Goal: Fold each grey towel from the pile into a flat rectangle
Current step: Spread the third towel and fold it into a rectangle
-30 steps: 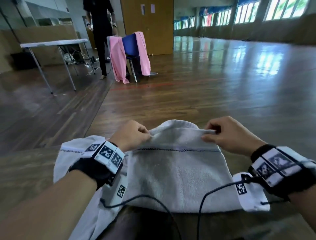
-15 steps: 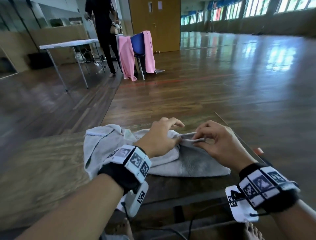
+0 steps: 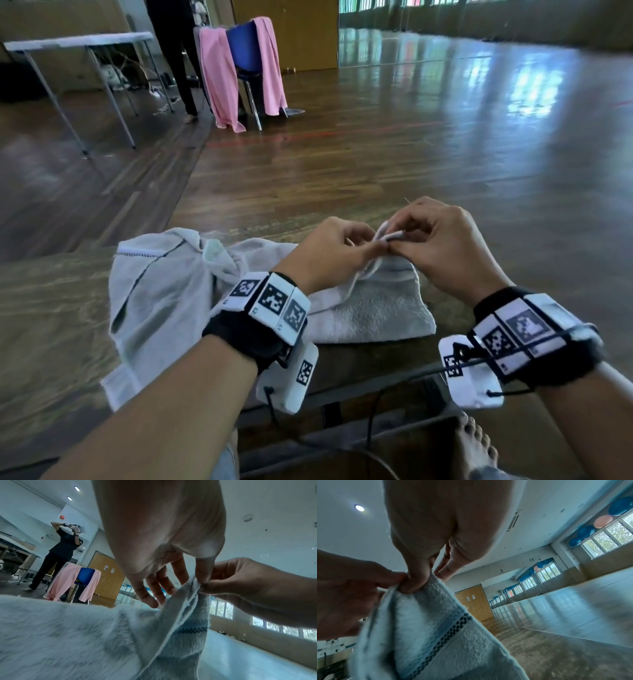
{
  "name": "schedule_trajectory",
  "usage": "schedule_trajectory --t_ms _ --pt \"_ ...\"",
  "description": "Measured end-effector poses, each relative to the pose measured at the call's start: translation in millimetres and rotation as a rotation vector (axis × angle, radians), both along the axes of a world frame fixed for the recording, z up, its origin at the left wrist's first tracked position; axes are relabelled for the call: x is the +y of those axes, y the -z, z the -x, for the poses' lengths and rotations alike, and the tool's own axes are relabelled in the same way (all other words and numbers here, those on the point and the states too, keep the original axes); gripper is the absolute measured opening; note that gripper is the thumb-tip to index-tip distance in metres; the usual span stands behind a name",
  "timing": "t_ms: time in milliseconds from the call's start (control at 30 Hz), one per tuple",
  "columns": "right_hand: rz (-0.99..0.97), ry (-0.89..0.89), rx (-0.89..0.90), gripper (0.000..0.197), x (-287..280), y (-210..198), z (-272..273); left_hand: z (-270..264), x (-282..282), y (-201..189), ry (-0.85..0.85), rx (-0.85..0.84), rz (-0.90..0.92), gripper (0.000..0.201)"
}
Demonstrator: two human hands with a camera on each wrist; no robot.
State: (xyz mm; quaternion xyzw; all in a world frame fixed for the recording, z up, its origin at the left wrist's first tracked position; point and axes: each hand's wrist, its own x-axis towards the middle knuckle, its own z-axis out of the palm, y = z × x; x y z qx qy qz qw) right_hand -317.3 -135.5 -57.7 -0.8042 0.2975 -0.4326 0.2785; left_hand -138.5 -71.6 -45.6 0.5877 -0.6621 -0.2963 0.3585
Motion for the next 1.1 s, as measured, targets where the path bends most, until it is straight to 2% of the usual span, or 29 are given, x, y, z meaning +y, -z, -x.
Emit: schedule_trajectory --t_ms 167,300,467,800,1100 --pt "0.079 0.121 0.034 0.019 -11.5 1.0 -4.0 -5.3 -7.8 -13.2 -0.054 0.162 -0.017 0.031" --pt "0.000 0.071 -0.036 0.019 -12.2 -0.1 -5.5 -7.8 -0.7 -11.0 -0.050 0.249 -0.002 0.028" --pt "-0.073 0.030 -0.037 0.019 -7.6 4.1 -7.3 -12.3 6.8 -7.0 -0.096 0.238 0.056 0.023" --pt "-0.021 -0.011 -0.071 0.013 -0.6 5.6 -16.0 -17.1 2.3 -1.4 -0.101 0.006 0.127 0.015" --pt "-0.033 -0.013 -0.069 0.012 -2.8 9.2 -24.9 -22.4 0.0 3.2 -0.081 -0.149 0.158 0.018"
